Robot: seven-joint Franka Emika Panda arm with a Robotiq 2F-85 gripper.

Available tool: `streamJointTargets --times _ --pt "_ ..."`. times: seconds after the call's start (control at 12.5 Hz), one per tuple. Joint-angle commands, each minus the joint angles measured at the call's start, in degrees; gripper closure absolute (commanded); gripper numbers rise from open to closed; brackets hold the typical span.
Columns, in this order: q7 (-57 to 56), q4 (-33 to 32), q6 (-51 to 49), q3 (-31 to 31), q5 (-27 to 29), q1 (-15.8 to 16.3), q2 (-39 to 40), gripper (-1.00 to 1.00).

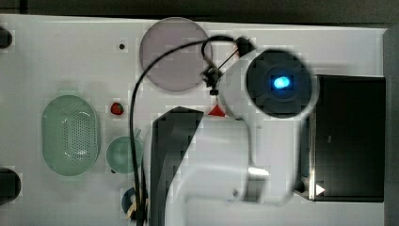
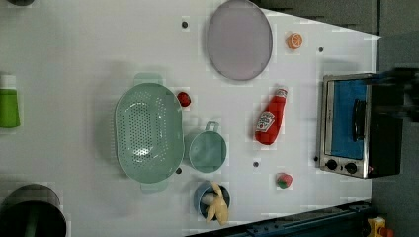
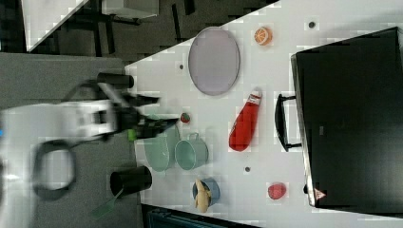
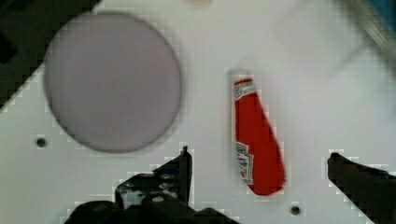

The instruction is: Pick Ketchup from oven and place it on table.

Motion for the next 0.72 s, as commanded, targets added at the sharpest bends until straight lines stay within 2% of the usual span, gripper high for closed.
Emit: streamJointTargets --times 0.08,0.24,0.4,0.72 --pt "6.19 9.86 -12.33 -0.35 -2.61 0.07 1.19 -1.00" --pt "6.67 14.85 -19.53 -0.62 -2.77 0.07 1.11 -1.00" --pt "6.67 17.96 -20.46 -0.68 -2.77 0.07 1.04 -1.00" --pt "6.67 18.94 -20.36 -0.55 -2.77 0.10 1.10 -1.00"
